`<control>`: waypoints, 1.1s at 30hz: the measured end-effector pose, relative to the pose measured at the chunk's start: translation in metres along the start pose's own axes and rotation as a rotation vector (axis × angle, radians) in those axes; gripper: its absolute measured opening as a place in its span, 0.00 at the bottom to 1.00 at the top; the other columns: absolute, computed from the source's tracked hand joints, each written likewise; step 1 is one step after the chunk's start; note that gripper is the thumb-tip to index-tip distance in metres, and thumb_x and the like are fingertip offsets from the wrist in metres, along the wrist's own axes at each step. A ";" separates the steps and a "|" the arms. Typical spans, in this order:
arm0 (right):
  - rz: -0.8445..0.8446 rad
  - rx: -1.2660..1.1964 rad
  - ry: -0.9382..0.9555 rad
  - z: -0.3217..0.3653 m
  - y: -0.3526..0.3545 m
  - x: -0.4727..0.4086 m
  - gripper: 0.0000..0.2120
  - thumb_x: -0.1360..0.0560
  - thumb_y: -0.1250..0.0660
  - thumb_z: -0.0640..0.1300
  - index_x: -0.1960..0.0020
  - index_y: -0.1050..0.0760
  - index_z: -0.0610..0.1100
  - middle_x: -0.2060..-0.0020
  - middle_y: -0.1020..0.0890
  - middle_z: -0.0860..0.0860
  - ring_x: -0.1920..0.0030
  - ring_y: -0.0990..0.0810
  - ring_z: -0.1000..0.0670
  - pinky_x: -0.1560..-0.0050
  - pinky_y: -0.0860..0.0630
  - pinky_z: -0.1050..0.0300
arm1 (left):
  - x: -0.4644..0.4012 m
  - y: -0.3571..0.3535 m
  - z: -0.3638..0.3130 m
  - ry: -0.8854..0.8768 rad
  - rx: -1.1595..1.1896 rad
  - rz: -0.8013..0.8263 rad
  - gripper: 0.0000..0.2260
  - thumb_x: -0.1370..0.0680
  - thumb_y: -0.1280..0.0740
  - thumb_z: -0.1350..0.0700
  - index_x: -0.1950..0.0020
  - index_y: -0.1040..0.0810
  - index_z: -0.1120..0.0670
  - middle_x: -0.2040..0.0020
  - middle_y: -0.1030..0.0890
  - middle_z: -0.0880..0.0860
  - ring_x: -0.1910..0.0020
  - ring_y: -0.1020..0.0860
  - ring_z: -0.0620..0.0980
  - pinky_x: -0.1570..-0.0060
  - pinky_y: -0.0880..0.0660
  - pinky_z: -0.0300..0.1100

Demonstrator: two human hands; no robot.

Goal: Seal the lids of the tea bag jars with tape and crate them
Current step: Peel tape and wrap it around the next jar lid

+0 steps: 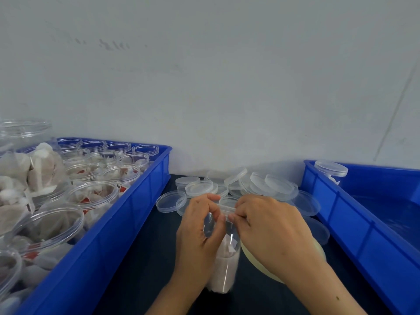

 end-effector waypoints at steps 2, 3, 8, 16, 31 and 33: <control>0.005 -0.010 -0.009 0.000 0.001 -0.001 0.14 0.19 0.45 0.56 0.50 0.22 0.51 0.51 0.20 0.58 0.54 0.20 0.53 0.52 0.23 0.55 | 0.000 0.001 -0.001 -0.003 0.010 0.003 0.07 0.24 0.38 0.47 0.59 0.27 0.49 0.45 0.24 0.36 0.39 0.28 0.35 0.46 0.33 0.23; 0.008 -0.018 -0.014 0.000 0.001 -0.001 0.14 0.19 0.44 0.56 0.49 0.22 0.51 0.50 0.20 0.58 0.54 0.20 0.53 0.51 0.22 0.55 | 0.000 0.000 -0.001 0.001 0.012 0.006 0.08 0.24 0.38 0.46 0.59 0.27 0.48 0.45 0.25 0.36 0.39 0.28 0.36 0.46 0.33 0.23; 0.017 -0.024 -0.033 0.003 0.005 -0.001 0.12 0.20 0.43 0.53 0.51 0.22 0.50 0.54 0.20 0.55 0.54 0.20 0.52 0.51 0.22 0.55 | -0.004 -0.001 0.001 0.071 0.057 0.004 0.11 0.28 0.36 0.42 0.62 0.28 0.48 0.47 0.23 0.38 0.40 0.26 0.41 0.48 0.29 0.29; -0.027 0.016 -0.015 0.013 0.008 0.007 0.11 0.20 0.45 0.50 0.54 0.24 0.50 0.55 0.19 0.54 0.54 0.20 0.49 0.57 0.26 0.56 | -0.003 -0.001 0.012 0.502 0.378 0.036 0.38 0.44 0.23 0.37 0.39 0.34 0.45 0.43 0.23 0.41 0.46 0.21 0.35 0.49 0.24 0.32; 0.095 -0.070 -0.037 -0.018 -0.012 0.017 0.08 0.17 0.49 0.48 0.41 0.34 0.52 0.61 0.24 0.55 0.62 0.23 0.53 0.62 0.27 0.59 | -0.005 0.005 0.024 0.428 0.124 0.010 0.35 0.48 0.25 0.30 0.47 0.22 0.46 0.53 0.15 0.44 0.52 0.17 0.43 0.48 0.20 0.50; 0.088 -0.063 -0.015 -0.022 -0.018 0.016 0.08 0.17 0.49 0.48 0.38 0.40 0.52 0.67 0.29 0.55 0.70 0.30 0.55 0.70 0.34 0.61 | -0.006 0.009 0.025 0.429 0.139 0.002 0.33 0.48 0.24 0.31 0.48 0.22 0.46 0.54 0.15 0.43 0.52 0.17 0.43 0.49 0.20 0.48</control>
Point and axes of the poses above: each hand's wrist, its own x-axis away from the middle knuckle, its own y-axis out of the back of the hand, z = x × y, the point moved 2 cm from there along -x, towards the middle knuckle
